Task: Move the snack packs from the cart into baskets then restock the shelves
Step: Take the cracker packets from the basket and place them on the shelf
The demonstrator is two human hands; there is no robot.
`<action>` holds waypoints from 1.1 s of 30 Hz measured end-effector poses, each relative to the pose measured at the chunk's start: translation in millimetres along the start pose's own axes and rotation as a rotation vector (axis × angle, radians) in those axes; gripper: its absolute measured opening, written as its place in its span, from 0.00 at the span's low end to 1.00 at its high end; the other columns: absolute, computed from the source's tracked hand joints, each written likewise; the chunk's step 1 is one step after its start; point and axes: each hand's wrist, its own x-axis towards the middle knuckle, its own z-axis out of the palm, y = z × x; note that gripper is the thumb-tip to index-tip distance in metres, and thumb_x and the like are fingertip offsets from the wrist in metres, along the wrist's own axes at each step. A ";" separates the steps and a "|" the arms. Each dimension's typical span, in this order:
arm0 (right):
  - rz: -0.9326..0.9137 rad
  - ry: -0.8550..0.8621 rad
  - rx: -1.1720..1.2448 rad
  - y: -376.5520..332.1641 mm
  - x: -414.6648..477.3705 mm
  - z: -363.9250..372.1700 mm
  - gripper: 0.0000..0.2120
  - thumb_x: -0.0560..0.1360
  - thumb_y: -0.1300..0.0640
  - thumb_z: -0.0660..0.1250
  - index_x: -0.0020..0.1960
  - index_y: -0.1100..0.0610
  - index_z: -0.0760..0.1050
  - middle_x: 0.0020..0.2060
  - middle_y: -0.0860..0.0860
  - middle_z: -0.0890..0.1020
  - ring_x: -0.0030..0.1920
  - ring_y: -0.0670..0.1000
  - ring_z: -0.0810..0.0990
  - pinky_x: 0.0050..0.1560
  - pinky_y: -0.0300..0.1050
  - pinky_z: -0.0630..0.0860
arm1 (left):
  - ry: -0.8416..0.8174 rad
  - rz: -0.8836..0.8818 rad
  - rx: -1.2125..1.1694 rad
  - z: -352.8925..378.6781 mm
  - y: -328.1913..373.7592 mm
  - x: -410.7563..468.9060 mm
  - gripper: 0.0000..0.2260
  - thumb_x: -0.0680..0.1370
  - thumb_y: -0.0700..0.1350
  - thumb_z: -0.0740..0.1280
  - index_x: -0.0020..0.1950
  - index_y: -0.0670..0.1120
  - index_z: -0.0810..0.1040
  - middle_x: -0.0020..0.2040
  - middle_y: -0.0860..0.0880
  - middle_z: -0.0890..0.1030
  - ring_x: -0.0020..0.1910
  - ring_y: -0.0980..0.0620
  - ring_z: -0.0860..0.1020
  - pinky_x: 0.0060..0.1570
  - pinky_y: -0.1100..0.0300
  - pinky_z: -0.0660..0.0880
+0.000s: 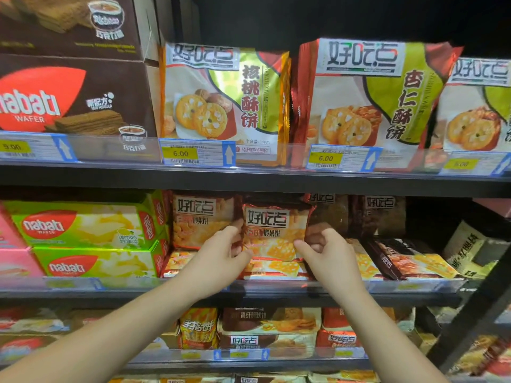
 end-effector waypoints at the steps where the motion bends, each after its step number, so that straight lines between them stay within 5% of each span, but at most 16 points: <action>1: 0.004 -0.013 0.002 0.9 -0.3 0.3 0.09 0.76 0.48 0.73 0.50 0.47 0.74 0.39 0.37 0.80 0.42 0.37 0.80 0.38 0.30 0.73 | -0.009 0.009 0.010 0.4 -1.4 0.7 0.26 0.84 0.48 0.64 0.81 0.49 0.60 0.79 0.54 0.66 0.75 0.55 0.68 0.65 0.67 0.67; 4: 0.002 -0.018 0.006 0.9 0.6 0.1 0.09 0.76 0.49 0.73 0.50 0.47 0.74 0.39 0.37 0.79 0.41 0.36 0.79 0.38 0.29 0.72 | -0.021 0.022 0.032 0.2 -3.8 3.1 0.26 0.84 0.49 0.64 0.81 0.50 0.61 0.78 0.54 0.67 0.75 0.55 0.69 0.66 0.62 0.69; 14: 0.017 -0.050 -0.024 1.7 -1.0 -1.5 0.10 0.77 0.48 0.73 0.52 0.48 0.73 0.40 0.39 0.79 0.39 0.37 0.78 0.38 0.30 0.73 | -0.023 0.044 0.071 -2.4 -8.1 -1.2 0.22 0.84 0.50 0.65 0.77 0.51 0.65 0.78 0.53 0.67 0.73 0.56 0.71 0.54 0.71 0.70; 22: -0.019 0.014 -0.086 -2.9 -5.9 -4.8 0.11 0.76 0.50 0.73 0.52 0.48 0.72 0.38 0.36 0.75 0.38 0.37 0.75 0.35 0.28 0.68 | -0.031 0.066 0.041 -6.4 -13.5 -9.0 0.29 0.84 0.50 0.66 0.82 0.52 0.58 0.80 0.54 0.64 0.75 0.55 0.69 0.63 0.66 0.68; 33: 0.018 0.019 -0.073 -6.0 -6.1 -2.5 0.11 0.76 0.50 0.73 0.55 0.51 0.75 0.45 0.44 0.81 0.45 0.45 0.80 0.42 0.35 0.76 | -0.073 0.093 0.059 -6.1 -17.2 -15.4 0.32 0.83 0.50 0.67 0.83 0.51 0.56 0.80 0.53 0.62 0.75 0.55 0.69 0.69 0.59 0.72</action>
